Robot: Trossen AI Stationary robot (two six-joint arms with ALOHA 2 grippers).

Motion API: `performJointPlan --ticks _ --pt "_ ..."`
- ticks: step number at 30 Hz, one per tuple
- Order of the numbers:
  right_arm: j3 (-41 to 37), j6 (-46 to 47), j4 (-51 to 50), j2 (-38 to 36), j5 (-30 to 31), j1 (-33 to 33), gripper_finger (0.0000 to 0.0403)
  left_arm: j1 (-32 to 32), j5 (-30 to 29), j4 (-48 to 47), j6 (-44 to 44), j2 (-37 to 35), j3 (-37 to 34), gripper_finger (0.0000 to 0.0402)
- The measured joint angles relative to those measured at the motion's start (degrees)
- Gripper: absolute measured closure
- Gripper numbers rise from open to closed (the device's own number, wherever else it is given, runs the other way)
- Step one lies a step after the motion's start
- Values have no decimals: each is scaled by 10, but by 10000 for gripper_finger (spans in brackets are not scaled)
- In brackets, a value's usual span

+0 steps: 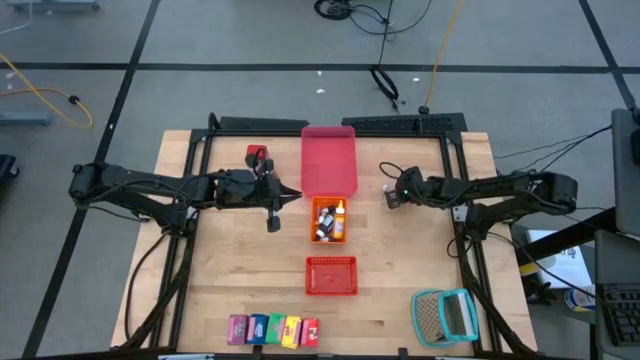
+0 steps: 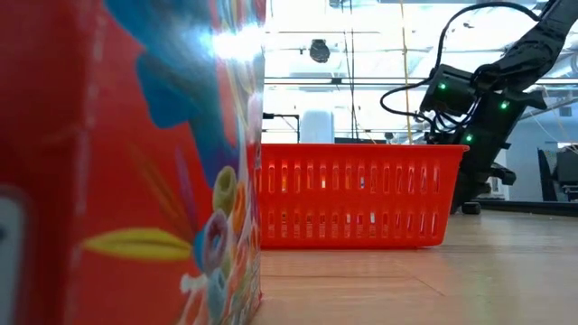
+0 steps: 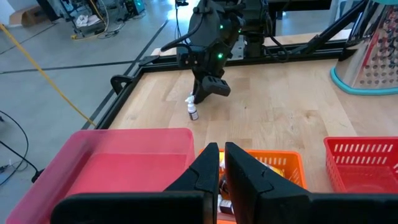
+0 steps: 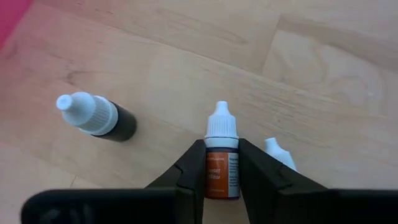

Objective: Pick & Place Kitchen Items
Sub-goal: Put the small orange food coloring bottle into the orange basket

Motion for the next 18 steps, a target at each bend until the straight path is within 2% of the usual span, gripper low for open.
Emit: performJointPlan --ticks 8,18 --pt "20 -26 -10 -39 -14 0 329 0 0 0 0 0 0 371" --pt "64 -75 -29 -90 -26 17 339 0 0 1 -2 0 0 371"
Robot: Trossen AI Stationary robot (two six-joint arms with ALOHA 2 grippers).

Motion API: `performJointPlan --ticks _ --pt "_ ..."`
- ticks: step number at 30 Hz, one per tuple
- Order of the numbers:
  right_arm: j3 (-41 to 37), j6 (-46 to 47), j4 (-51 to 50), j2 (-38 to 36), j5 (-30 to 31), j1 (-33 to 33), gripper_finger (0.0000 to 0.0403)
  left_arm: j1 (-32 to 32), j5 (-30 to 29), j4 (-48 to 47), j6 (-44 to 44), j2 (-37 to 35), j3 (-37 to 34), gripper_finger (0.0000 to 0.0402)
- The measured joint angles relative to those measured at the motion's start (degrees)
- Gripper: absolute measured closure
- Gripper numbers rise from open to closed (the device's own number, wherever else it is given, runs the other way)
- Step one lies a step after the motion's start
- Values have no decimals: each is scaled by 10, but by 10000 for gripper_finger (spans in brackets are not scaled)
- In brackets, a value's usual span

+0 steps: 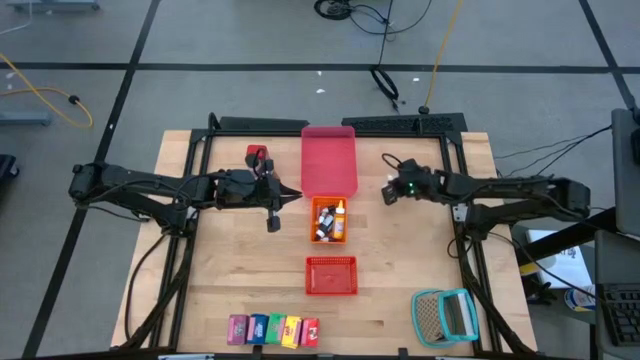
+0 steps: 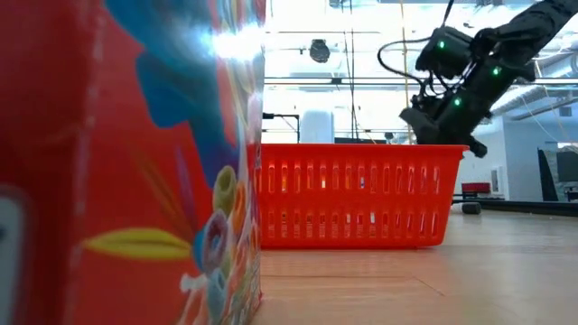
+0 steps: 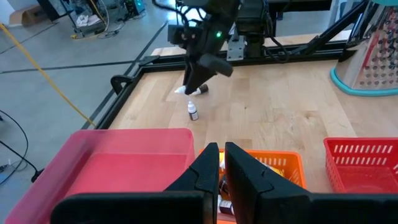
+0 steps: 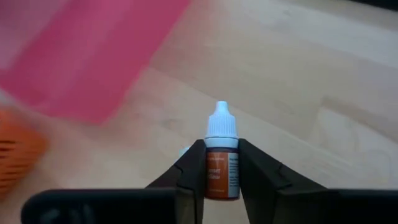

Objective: Pick & Place Kitchen Items
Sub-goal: Put the small orange food coloring bottle into the orange basket

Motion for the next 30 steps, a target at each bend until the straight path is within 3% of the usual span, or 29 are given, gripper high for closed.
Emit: performJointPlan --ticks 4,16,23,30 --pt "7 -8 36 -3 -17 35 331 0 0 0 2 0 0 371" --pt "8 -66 292 41 -55 177 332 0 0 2 2 0 0 371" --pt "8 -84 426 125 -55 217 335 0 0 3 3 0 0 371" --pt "18 -89 520 223 -55 213 333 0 0 6 3 0 0 371"
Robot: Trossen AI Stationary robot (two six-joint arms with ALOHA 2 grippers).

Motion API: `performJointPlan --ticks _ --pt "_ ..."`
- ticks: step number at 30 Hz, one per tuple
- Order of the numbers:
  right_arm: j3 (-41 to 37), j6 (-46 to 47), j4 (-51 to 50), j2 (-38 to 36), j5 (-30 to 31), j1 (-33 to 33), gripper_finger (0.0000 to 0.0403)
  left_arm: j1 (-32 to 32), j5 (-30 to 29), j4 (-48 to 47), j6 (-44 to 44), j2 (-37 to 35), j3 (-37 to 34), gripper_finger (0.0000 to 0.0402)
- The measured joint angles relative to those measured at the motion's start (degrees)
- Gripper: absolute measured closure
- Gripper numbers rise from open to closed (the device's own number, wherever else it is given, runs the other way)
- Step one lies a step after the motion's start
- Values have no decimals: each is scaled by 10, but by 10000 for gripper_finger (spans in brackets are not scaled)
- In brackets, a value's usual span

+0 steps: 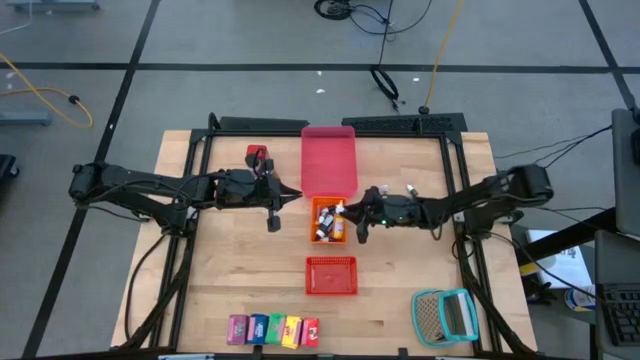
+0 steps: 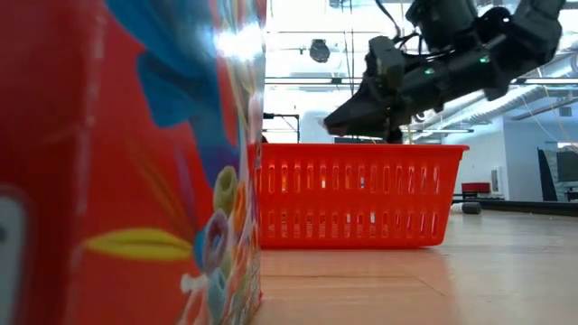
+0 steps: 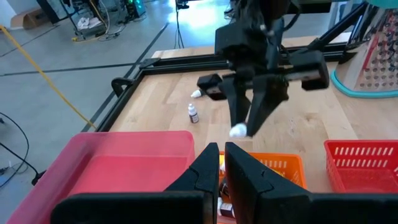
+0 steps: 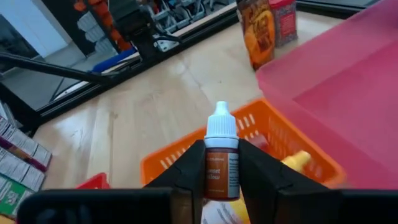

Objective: Pick & Place Kitchen Items
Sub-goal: Put the small orange food coloring bottle into the orange basket

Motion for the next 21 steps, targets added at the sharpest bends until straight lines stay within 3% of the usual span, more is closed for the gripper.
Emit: performJointPlan --ticks 10,21 --pt "87 -65 -7 103 0 -5 328 0 0 -1 -2 0 0 371" --pt "89 -66 -13 106 2 -16 307 0 0 -4 -1 0 0 371"
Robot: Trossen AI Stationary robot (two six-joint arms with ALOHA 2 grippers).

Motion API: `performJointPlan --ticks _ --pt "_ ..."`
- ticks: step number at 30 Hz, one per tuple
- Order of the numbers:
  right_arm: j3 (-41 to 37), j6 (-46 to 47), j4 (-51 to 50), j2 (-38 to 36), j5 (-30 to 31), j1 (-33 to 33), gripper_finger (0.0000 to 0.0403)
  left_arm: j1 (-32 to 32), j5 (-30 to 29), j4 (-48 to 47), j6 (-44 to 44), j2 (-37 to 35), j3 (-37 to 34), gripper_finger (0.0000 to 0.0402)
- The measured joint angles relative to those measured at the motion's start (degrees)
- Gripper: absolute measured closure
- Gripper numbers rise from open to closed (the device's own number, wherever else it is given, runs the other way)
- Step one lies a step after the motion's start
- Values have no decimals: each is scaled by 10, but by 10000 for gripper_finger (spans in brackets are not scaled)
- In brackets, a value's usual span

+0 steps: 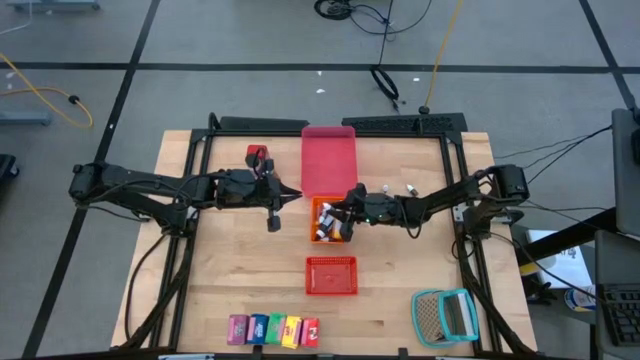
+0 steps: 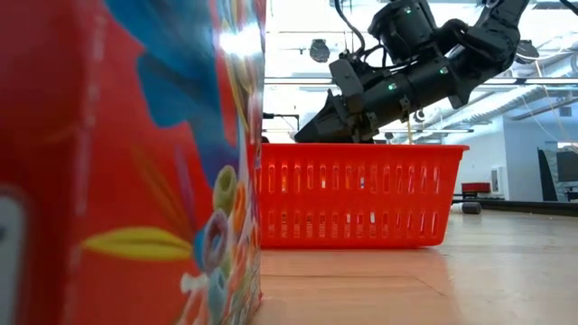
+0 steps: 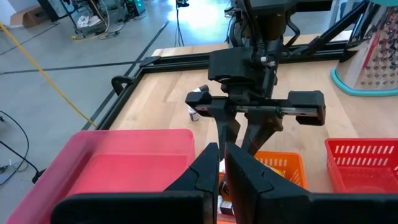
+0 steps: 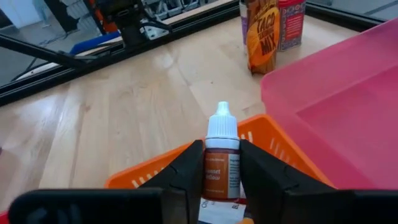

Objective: Pick & Place Kitchen Items
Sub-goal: Put the small orange food coloring bottle into the orange basket, then put the right small brown food coloring bottle into the orange basket

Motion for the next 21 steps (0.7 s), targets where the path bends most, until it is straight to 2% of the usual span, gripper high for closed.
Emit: performJointPlan --ticks 13,16,21 --pt "0 -23 -8 -4 -1 -8 269 0 0 0 0 0 0 371" --pt "0 -31 -49 -28 -1 -14 269 0 0 0 0 0 0 371" --pt "0 -19 -182 -89 1 -26 276 0 0 -2 0 0 0 371"
